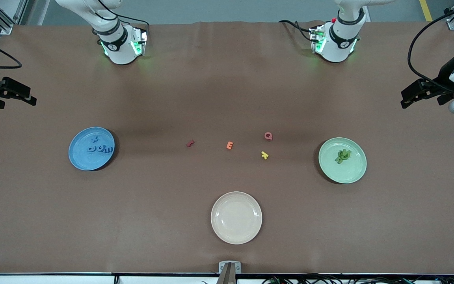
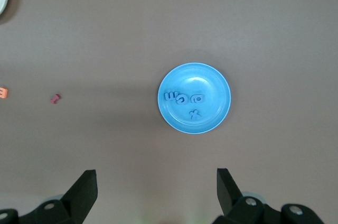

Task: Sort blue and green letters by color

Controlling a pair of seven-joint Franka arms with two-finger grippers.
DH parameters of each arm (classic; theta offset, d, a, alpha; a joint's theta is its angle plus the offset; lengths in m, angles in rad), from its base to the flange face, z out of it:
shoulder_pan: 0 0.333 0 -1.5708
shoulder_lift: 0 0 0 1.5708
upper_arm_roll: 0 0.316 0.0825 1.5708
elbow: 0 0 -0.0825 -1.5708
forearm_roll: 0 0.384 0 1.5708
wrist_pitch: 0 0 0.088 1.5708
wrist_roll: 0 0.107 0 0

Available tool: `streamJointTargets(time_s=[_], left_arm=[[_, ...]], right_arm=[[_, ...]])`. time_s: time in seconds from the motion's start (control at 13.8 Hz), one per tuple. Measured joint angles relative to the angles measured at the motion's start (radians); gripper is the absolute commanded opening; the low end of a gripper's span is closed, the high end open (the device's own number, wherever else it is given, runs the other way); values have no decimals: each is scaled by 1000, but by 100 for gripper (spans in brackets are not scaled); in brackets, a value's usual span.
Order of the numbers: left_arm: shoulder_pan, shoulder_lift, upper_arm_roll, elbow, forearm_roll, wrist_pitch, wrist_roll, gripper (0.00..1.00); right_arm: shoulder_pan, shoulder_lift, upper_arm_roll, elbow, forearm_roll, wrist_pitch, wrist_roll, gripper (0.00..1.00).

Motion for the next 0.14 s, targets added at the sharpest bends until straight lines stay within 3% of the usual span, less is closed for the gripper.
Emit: streamJointTargets(time_s=[0.14], left_arm=[[-2, 1, -4, 3, 0, 2, 15, 100]], right_arm=[[0, 0, -1, 0, 1, 0, 0, 100]])
